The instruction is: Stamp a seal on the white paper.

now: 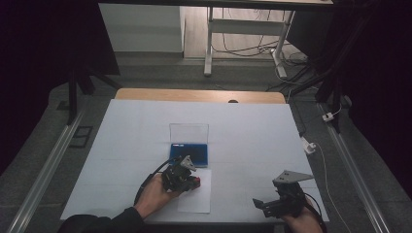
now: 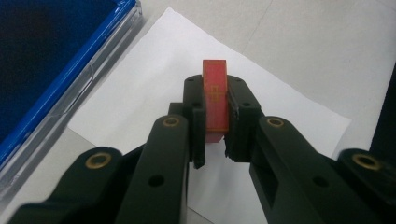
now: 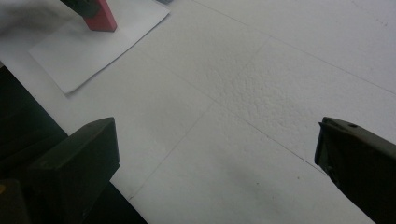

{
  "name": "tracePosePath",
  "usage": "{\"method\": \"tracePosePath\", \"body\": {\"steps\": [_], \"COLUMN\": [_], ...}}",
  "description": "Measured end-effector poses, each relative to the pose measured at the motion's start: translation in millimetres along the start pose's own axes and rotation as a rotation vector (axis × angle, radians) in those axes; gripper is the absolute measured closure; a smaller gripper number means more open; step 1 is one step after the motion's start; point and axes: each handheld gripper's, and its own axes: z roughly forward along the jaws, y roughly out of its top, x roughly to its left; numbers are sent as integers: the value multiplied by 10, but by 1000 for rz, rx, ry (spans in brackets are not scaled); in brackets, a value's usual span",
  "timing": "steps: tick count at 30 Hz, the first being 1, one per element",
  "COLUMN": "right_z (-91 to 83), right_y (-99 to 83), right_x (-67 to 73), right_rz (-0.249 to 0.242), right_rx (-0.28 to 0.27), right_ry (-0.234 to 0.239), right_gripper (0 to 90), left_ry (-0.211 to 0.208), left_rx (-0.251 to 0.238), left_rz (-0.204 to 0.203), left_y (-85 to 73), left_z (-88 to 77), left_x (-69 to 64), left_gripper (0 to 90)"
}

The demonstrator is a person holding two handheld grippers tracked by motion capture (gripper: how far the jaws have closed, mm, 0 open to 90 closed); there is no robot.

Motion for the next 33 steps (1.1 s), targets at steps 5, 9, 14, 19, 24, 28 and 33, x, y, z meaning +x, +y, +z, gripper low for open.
{"method": "tracePosePath", "body": {"steps": [5, 9, 14, 19, 24, 28, 33], "right_z": [6, 11, 15, 17, 17, 17, 17], "right_y": [3, 6, 10, 9, 9, 9, 9], "right_x": [6, 6, 6, 6, 5, 5, 6], "right_rz": [-8, -12, -8, -11, -10, -10, -12], "right_rx": [3, 7, 12, 10, 12, 12, 11], "right_ry": [-4, -3, -3, -3, -3, -3, -2], "right_gripper": [0, 0, 0, 0, 0, 1, 1], "left_ry": [27, 54, 65, -1, -67, -31, 42], "left_rx": [-18, -23, -20, -29, -42, -40, -27], "left_rz": [-3, 0, 4, -43, -96, -67, -23], "left_y": [-31, -41, -37, -54, -78, -72, -47], "left_z": [13, 20, 23, 16, 17, 18, 25], "left_x": [-49, -97, -114, -3, 107, 46, -80], "left_gripper": [800, 801, 801, 801, 802, 802, 801]}}
